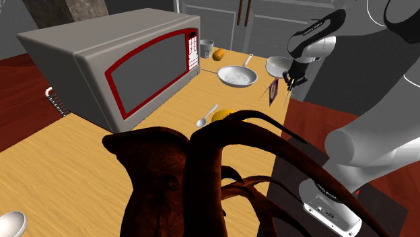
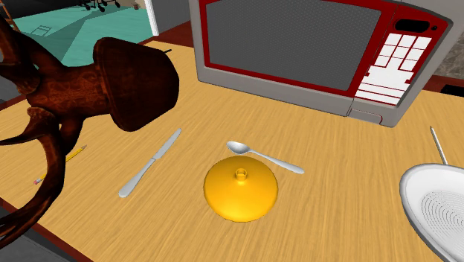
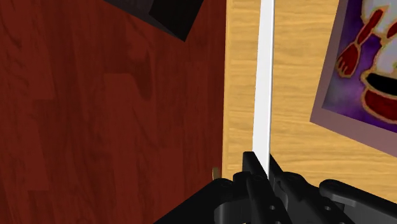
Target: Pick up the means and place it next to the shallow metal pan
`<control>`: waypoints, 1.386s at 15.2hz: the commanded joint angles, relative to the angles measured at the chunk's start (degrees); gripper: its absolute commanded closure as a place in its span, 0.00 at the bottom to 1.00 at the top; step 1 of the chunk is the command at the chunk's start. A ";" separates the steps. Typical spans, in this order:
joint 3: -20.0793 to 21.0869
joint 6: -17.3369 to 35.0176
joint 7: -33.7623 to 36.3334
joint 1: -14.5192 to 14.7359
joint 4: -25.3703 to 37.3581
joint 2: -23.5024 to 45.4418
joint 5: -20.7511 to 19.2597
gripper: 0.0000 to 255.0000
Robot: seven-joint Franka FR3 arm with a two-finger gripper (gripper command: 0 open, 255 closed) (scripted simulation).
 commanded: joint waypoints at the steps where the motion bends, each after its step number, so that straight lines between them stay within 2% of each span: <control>1: -0.05 1.42 -0.16 -0.06 -0.44 0.94 0.12 1.00; 9: -0.05 2.02 -0.19 -0.06 -0.66 1.33 0.16 1.00; 10: -0.05 2.02 -0.19 -0.06 -0.66 1.33 0.16 0.00; 15: -0.05 2.02 -0.19 -0.06 -0.66 1.33 0.16 0.00; 19: 0.00 -5.15 0.13 0.01 2.25 -2.94 -0.27 0.00; 21: 0.00 -5.14 0.14 0.01 2.24 -2.95 -0.28 0.00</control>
